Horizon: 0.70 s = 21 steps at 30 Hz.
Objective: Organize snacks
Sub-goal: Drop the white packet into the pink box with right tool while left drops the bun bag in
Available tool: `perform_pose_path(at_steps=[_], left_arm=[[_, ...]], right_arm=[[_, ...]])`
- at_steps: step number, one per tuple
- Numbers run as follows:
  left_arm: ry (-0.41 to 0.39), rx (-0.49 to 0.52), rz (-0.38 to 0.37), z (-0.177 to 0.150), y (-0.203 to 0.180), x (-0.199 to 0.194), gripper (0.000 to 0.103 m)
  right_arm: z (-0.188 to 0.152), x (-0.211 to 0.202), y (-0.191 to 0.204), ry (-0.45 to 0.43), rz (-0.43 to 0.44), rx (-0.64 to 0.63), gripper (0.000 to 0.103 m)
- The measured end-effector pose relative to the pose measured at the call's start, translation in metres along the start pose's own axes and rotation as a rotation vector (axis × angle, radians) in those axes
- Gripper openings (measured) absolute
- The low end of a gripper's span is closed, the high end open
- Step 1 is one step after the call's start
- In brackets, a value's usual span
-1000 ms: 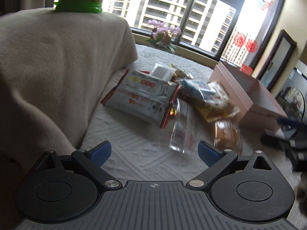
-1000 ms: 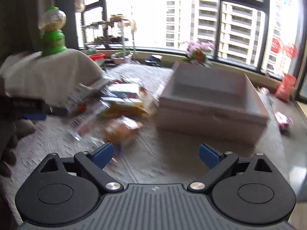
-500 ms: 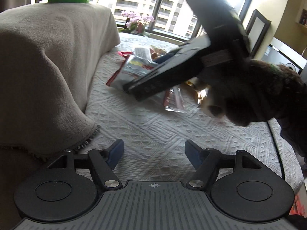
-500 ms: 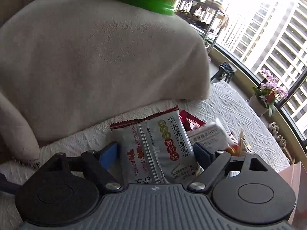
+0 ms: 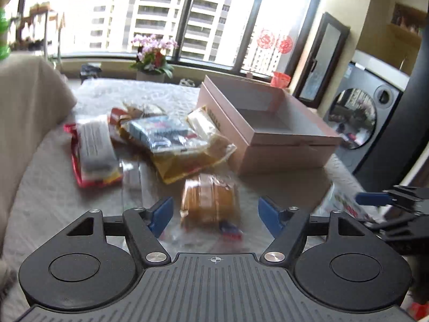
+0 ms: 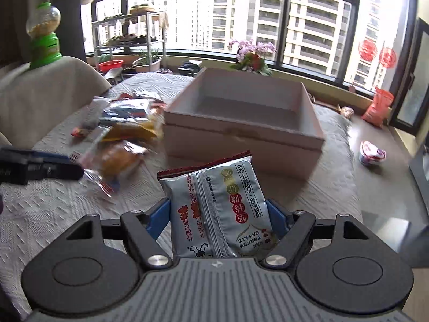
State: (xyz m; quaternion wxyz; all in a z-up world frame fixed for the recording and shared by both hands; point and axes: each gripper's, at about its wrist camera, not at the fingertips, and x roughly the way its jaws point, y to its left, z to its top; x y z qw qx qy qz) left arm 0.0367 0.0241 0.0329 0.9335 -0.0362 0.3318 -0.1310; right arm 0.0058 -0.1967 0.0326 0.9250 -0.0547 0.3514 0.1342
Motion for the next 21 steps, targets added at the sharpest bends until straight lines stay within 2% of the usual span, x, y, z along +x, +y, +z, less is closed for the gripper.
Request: perform_pose_path(at_steps=[1, 3, 4, 5, 10, 15, 21], left_arm=[[0.020, 0.047, 0.053, 0.004, -0.010, 0.013, 0.076], [0.074, 0.084, 0.089, 0.007, -0.015, 0.037, 0.075], [0.084, 0.084, 0.076, 0.005, -0.015, 0.042, 0.073], [0.085, 0.080, 0.048, 0.003, -0.016, 0.041, 0.060], [0.133, 0.164, -0.091, -0.025, -0.037, 0.008, 0.059], [0.170, 0.203, -0.177, -0.051, -0.051, -0.026, 0.058], [0.153, 0.155, -0.197, -0.057, -0.041, -0.045, 0.058]], right_arm=[[-0.009, -0.002, -0.006, 0.005, 0.007, 0.015, 0.077], [-0.020, -0.004, -0.013, 0.000, 0.021, 0.036, 0.077], [-0.024, -0.005, -0.014, -0.004, 0.029, 0.044, 0.077], [-0.028, -0.007, -0.017, -0.008, 0.037, 0.052, 0.077], [-0.040, -0.007, -0.019, -0.031, 0.055, 0.046, 0.080], [-0.042, -0.001, -0.020, -0.001, 0.041, 0.023, 0.080], [-0.039, 0.002, -0.017, 0.010, 0.071, -0.003, 0.080]])
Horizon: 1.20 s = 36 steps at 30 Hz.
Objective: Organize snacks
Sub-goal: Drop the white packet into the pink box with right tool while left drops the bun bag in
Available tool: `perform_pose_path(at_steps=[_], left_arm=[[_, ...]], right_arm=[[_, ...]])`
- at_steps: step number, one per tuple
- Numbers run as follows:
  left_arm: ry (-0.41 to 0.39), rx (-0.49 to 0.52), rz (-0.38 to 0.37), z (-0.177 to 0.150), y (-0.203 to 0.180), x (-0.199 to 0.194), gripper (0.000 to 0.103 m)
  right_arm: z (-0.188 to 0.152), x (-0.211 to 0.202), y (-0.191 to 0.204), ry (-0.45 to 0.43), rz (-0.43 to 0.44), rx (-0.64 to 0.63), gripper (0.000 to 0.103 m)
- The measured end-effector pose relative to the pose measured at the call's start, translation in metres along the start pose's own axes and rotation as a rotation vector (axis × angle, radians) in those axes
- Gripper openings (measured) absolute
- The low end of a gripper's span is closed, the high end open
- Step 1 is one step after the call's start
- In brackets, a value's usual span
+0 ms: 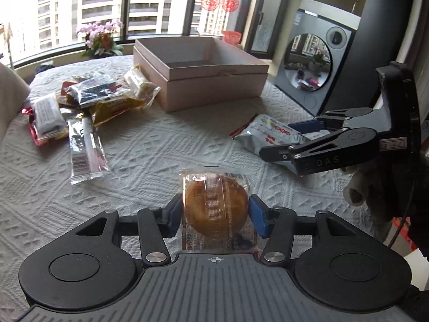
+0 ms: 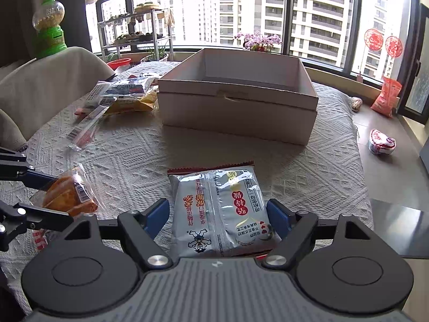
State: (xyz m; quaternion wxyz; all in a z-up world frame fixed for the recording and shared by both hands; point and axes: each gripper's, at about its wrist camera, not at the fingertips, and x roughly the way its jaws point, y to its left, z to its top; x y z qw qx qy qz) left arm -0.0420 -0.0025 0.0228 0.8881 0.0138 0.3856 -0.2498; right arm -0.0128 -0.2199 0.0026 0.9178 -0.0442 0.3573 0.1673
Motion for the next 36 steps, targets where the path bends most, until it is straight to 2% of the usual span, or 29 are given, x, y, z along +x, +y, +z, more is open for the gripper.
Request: perform_pose_path(at_steps=[3, 5, 6, 9, 11, 13, 14, 15, 16, 17, 18, 19, 20, 24, 28, 30, 31, 32, 34, 36], left_arm=[[-0.022, -0.022, -0.040, 0.006, -0.001, -0.006, 0.058], [-0.084, -0.038, -0.071, 0.020, 0.000, -0.020, 0.058], [-0.144, -0.038, -0.076, 0.033, 0.000, -0.028, 0.058], [-0.414, -0.048, -0.068, 0.091, -0.001, -0.056, 0.058], [-0.585, -0.086, -0.085, 0.131, 0.003, -0.060, 0.058], [-0.650, -0.117, -0.091, 0.168, 0.008, -0.041, 0.061], [-0.636, -0.103, -0.065, 0.184, 0.010, -0.023, 0.061], [-0.566, -0.081, -0.018, 0.200, 0.013, 0.008, 0.061], [-0.392, -0.089, 0.002, 0.214, 0.021, 0.050, 0.056], [-0.250, -0.140, -0.018, 0.216, 0.034, 0.086, 0.054], [-0.186, -0.193, -0.042, 0.211, 0.044, 0.107, 0.055], [-0.179, -0.221, -0.056, 0.198, 0.051, 0.116, 0.054], [-0.206, -0.228, -0.058, 0.185, 0.055, 0.115, 0.055], [-0.302, -0.222, -0.057, 0.144, 0.061, 0.086, 0.052], [-0.327, -0.156, 0.043, 0.120, 0.061, 0.055, 0.052], [-0.326, -0.151, 0.062, 0.111, 0.064, 0.040, 0.052], [-0.316, -0.149, 0.073, 0.108, 0.066, 0.037, 0.052], [-0.305, -0.146, 0.083, 0.104, 0.068, 0.034, 0.052], [-0.283, -0.147, 0.088, 0.098, 0.073, 0.030, 0.052], [-0.258, -0.149, 0.095, 0.092, 0.079, 0.030, 0.052]], right_arm=[[0.002, 0.012, -0.001, 0.037, 0.005, 0.005, 0.080], [0.004, 0.009, -0.003, 0.037, -0.013, 0.012, 0.076], [0.006, 0.003, -0.003, 0.028, -0.021, 0.006, 0.076], [0.014, -0.029, -0.008, -0.063, -0.021, 0.015, 0.076], [0.023, -0.051, -0.014, -0.126, -0.037, 0.029, 0.076], [0.031, -0.066, -0.020, -0.176, -0.054, 0.042, 0.076], [0.035, -0.071, -0.023, -0.193, -0.060, 0.051, 0.076], [0.038, -0.074, -0.026, -0.205, -0.070, 0.058, 0.076], [0.041, -0.075, -0.029, -0.214, -0.087, 0.066, 0.076], [0.043, -0.074, -0.032, -0.217, -0.100, 0.075, 0.076], [0.045, -0.072, -0.035, -0.214, -0.106, 0.085, 0.076], [0.046, -0.068, -0.037, -0.205, -0.107, 0.098, 0.076], [0.047, -0.063, -0.040, -0.191, -0.107, 0.109, 0.076], [0.050, -0.044, -0.043, -0.172, -0.087, 0.108, 0.076], [0.091, -0.015, -0.041, -0.205, -0.086, 0.111, 0.076], [0.123, 0.001, -0.040, -0.266, -0.087, 0.118, 0.079], [0.139, 0.010, -0.040, -0.294, -0.103, 0.134, 0.084], [0.153, 0.019, -0.040, -0.307, -0.127, 0.147, 0.085], [0.176, 0.040, -0.037, -0.267, -0.145, 0.122, 0.084], [0.184, 0.056, -0.029, -0.209, -0.122, 0.092, 0.085]])
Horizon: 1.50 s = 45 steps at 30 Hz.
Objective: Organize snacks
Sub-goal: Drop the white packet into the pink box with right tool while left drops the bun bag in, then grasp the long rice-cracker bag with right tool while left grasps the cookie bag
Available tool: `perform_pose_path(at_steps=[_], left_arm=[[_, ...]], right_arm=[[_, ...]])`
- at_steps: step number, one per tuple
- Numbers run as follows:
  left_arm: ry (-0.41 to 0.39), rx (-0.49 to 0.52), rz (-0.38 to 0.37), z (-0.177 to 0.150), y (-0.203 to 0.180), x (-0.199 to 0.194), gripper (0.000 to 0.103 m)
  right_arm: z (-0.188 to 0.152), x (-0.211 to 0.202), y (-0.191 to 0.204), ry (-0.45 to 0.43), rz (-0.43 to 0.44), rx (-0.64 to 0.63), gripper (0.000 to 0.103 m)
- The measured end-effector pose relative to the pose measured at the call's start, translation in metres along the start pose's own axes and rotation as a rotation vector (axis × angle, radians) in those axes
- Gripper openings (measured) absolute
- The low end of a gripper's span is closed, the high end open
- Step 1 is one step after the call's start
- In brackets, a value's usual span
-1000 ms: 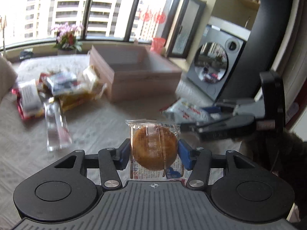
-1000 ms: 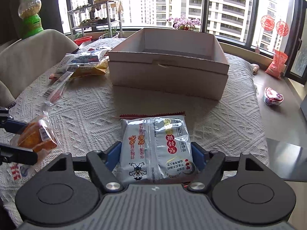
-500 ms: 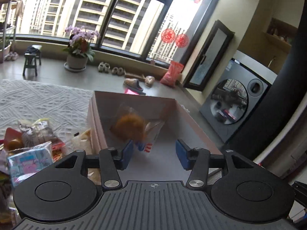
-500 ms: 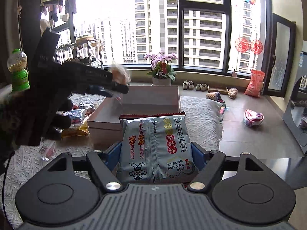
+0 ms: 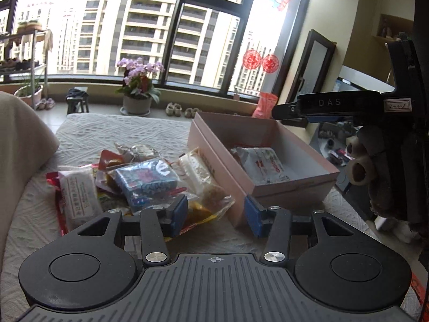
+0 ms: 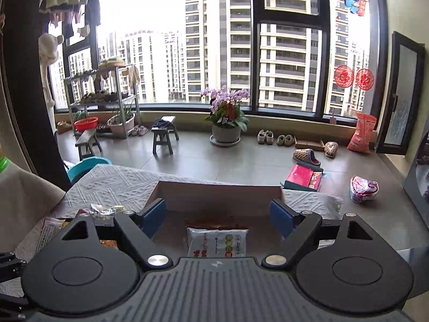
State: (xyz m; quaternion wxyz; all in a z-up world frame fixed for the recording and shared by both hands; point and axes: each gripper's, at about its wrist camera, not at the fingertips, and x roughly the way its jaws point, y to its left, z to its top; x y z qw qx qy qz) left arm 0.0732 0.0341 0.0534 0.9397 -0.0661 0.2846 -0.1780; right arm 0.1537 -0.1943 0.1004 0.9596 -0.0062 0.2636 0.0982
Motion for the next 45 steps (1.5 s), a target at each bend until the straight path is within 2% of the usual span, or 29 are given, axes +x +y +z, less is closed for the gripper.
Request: perform_pose_path(at_steps=[5, 7, 8, 12, 14, 16, 18, 20, 22, 25, 28, 31, 34, 37, 39, 41, 43, 45], left_arm=[[0.035, 0.028, 0.041, -0.014, 0.013, 0.002, 0.052], [0.052, 0.010, 0.026, -0.018, 0.019, 0.003, 0.052], [0.060, -0.002, 0.016, -0.020, 0.022, 0.003, 0.052], [0.080, -0.045, -0.033, -0.031, 0.029, -0.004, 0.052], [0.096, -0.069, -0.073, -0.035, 0.032, -0.005, 0.052], [0.113, -0.094, -0.121, -0.039, 0.034, -0.004, 0.052], [0.119, -0.107, -0.131, -0.040, 0.036, -0.003, 0.049], [0.117, -0.111, -0.091, -0.041, 0.043, -0.002, 0.048], [0.104, -0.134, -0.051, -0.040, 0.055, -0.006, 0.047], [0.075, -0.155, 0.018, -0.035, 0.070, -0.014, 0.048], [0.042, -0.192, 0.037, -0.031, 0.083, -0.022, 0.048], [0.018, -0.216, 0.055, -0.027, 0.089, -0.028, 0.048], [0.010, -0.216, 0.058, -0.022, 0.086, -0.034, 0.048], [-0.015, -0.200, 0.012, -0.015, 0.076, -0.039, 0.048], [-0.033, -0.186, -0.045, -0.005, 0.065, -0.037, 0.048], [-0.043, -0.171, -0.094, 0.005, 0.054, -0.031, 0.048], [-0.031, -0.159, -0.133, 0.020, 0.046, -0.017, 0.048], [0.014, -0.163, -0.147, 0.037, 0.042, 0.009, 0.048]], right_arm=[[-0.015, 0.013, 0.031, 0.114, 0.123, -0.015, 0.084], [-0.016, 0.019, 0.044, 0.161, 0.158, -0.020, 0.079], [-0.014, 0.023, 0.053, 0.175, 0.158, -0.040, 0.069], [0.003, 0.047, 0.100, 0.207, 0.099, -0.204, 0.045], [0.009, 0.070, 0.133, 0.265, 0.035, -0.314, 0.017], [0.012, 0.101, 0.157, 0.349, 0.003, -0.338, 0.007], [0.013, 0.130, 0.173, 0.396, -0.034, -0.376, 0.007], [0.007, 0.154, 0.191, 0.411, -0.118, -0.475, 0.007], [0.001, 0.163, 0.194, 0.470, -0.115, -0.502, 0.007], [-0.004, 0.148, 0.193, 0.529, -0.022, -0.461, 0.005], [-0.020, 0.116, 0.182, 0.611, 0.083, -0.392, 0.005], [-0.039, 0.082, 0.168, 0.638, 0.184, -0.358, 0.003], [-0.050, 0.042, 0.149, 0.586, 0.270, -0.301, 0.005], [-0.059, 0.013, 0.127, 0.529, 0.318, -0.255, 0.012], [-0.065, -0.002, 0.111, 0.477, 0.317, -0.243, 0.018], [-0.071, -0.007, 0.098, 0.436, 0.280, -0.233, 0.030], [-0.079, -0.011, 0.089, 0.416, 0.251, -0.232, 0.030], [-0.086, -0.015, 0.080, 0.401, 0.251, -0.220, 0.030]])
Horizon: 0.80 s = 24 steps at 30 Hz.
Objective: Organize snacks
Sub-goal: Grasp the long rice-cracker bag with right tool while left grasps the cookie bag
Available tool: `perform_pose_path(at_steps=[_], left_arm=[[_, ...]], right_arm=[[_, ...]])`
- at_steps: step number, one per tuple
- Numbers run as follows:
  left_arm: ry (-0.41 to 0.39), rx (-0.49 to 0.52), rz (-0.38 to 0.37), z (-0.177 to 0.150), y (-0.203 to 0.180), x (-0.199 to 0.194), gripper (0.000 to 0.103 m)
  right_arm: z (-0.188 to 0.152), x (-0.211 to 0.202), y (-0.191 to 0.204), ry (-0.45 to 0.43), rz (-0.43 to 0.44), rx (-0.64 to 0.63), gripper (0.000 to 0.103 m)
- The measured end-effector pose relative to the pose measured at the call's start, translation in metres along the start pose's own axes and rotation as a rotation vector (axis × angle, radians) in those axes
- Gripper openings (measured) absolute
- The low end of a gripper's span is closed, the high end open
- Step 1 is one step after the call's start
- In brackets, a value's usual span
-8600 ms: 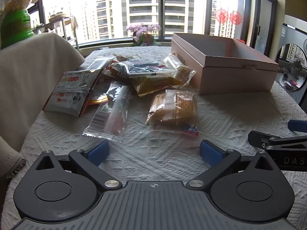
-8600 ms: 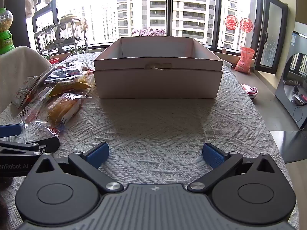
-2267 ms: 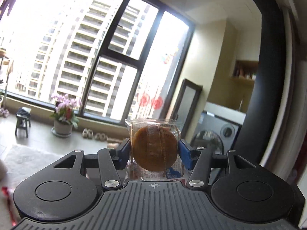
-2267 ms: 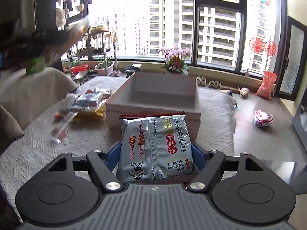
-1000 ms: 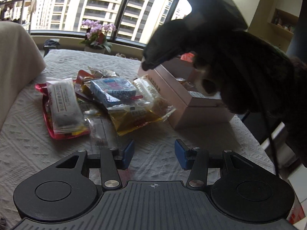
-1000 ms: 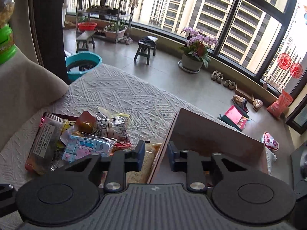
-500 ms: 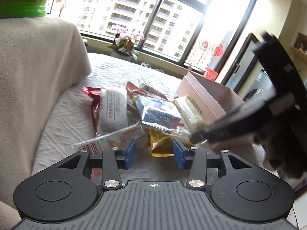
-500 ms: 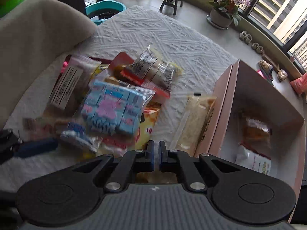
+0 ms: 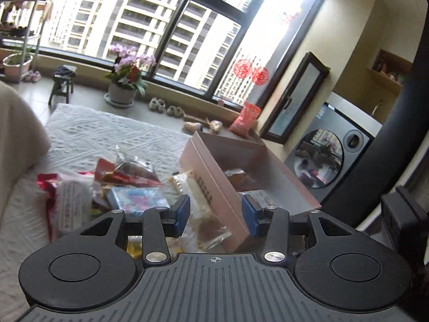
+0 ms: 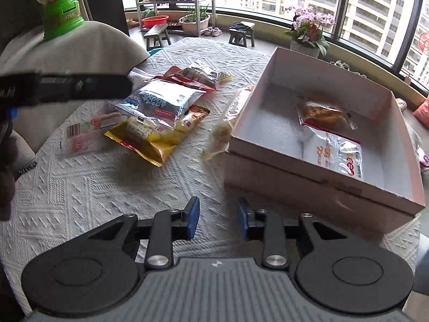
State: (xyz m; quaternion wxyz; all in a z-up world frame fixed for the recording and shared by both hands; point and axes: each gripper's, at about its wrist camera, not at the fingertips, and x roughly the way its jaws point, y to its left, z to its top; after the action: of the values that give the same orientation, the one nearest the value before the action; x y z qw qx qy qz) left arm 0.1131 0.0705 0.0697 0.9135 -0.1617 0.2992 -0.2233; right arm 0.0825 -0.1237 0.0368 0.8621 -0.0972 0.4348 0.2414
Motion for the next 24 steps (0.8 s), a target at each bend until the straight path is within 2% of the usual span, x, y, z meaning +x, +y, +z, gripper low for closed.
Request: perform_pose_path(at_steps=[3, 6, 7, 9, 11, 15, 19, 21, 24], left_arm=[[0.149, -0.020, 0.054, 0.018, 0.006, 0.063, 0.048], [0.220, -0.011, 0.112, 0.022, 0.012, 0.111, 0.048], [0.241, -0.001, 0.132, 0.020, 0.013, 0.121, 0.042], [0.239, 0.066, 0.156, 0.016, 0.011, 0.130, 0.040], [0.246, 0.115, 0.149, 0.010, 0.006, 0.123, 0.040], [0.276, 0.190, 0.091, -0.014, -0.009, 0.076, 0.036], [0.349, 0.098, -0.042, -0.045, -0.011, 0.033, 0.035], [0.328, 0.071, -0.041, -0.051, -0.008, 0.016, 0.035], [0.199, 0.086, 0.008, -0.039, -0.009, -0.010, 0.035]], right_arm=[[-0.013, -0.005, -0.007, -0.023, 0.025, 0.034, 0.030], [-0.024, -0.006, -0.014, -0.048, 0.027, 0.065, 0.030], [-0.028, -0.007, -0.015, -0.056, 0.029, 0.068, 0.030], [-0.036, -0.010, -0.019, -0.073, 0.028, 0.068, 0.030], [-0.040, -0.011, -0.025, -0.089, 0.024, 0.075, 0.032], [-0.039, -0.015, -0.034, -0.133, 0.028, 0.091, 0.034], [-0.035, -0.016, -0.031, -0.168, 0.075, 0.094, 0.043], [-0.031, -0.013, -0.025, -0.169, 0.102, 0.090, 0.045], [-0.028, -0.010, -0.020, -0.172, 0.120, 0.089, 0.047]])
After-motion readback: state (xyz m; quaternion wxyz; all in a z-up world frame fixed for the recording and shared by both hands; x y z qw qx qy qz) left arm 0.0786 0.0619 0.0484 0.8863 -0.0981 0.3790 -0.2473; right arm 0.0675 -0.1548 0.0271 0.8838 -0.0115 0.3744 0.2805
